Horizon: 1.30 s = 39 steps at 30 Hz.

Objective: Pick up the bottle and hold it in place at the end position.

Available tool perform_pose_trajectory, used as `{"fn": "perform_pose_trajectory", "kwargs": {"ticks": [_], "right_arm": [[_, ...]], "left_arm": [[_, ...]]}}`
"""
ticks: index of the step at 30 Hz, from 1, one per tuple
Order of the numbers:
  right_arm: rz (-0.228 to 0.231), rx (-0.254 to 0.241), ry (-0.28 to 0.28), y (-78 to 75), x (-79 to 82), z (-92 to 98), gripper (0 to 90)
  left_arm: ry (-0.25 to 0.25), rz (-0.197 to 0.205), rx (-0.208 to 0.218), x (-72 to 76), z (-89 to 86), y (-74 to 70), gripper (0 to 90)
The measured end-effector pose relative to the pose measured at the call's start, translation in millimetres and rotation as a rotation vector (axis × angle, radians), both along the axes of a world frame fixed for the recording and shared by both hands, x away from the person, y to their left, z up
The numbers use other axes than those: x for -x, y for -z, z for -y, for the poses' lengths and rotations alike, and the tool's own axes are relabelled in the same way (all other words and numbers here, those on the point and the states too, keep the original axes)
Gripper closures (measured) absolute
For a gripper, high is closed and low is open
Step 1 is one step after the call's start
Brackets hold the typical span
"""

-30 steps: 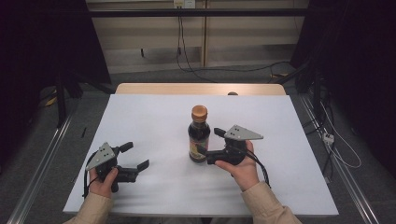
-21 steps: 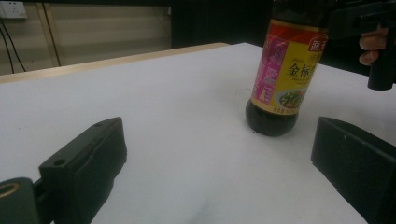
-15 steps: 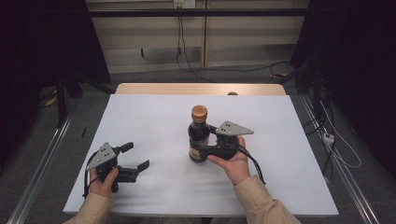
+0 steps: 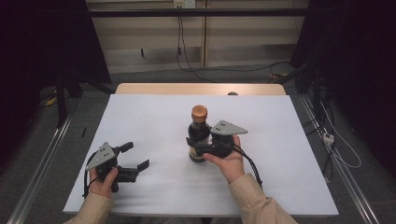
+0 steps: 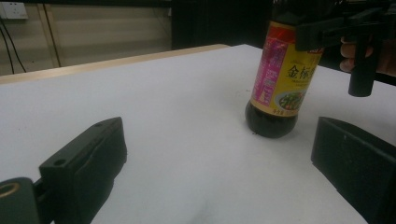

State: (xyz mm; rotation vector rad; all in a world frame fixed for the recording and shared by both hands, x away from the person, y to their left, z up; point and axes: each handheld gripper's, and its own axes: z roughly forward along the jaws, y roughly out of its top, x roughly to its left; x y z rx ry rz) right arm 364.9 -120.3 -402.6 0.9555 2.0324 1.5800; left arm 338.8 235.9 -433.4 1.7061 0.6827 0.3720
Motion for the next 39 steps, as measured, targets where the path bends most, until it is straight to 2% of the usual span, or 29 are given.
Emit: {"fn": "perform_pose_trajectory", "kwargs": {"ticks": [7,13,17,21,24,30,33,39], "right_arm": [[0.03,0.032,-0.014,-0.8,1.4,0.0,29.0],[0.029,0.041,-0.019,-2.1,0.1,0.7,29.3],[0.032,0.068,-0.027,-5.5,-2.0,0.5,29.0],[0.027,0.066,-0.027,-6.5,-6.0,-0.2,29.0],[0.039,0.099,-0.021,-9.0,-8.8,-1.2,29.0],[0.039,0.055,0.01,-11.3,-17.0,5.9,28.9],[0.058,0.069,0.018,-13.7,-22.9,10.5,28.9],[0.061,0.067,0.029,-13.0,-33.7,12.0,28.8]], "left_arm": [[-0.003,-0.001,-0.004,-0.9,0.4,0.7,3.3],[0.001,0.002,-0.005,-0.6,0.8,0.5,3.3],[-0.002,-0.002,0.0,-0.5,0.4,0.5,3.2],[0.001,0.003,0.002,-0.4,0.2,0.1,3.2],[0.004,0.002,0.003,-0.3,0.4,0.3,3.2],[0.005,0.001,0.006,-0.2,0.9,0.3,3.2],[0.006,0.0,0.003,-0.8,0.7,1.1,3.2],[0.01,-0.002,0.0,-0.6,1.6,1.3,3.2]]}}
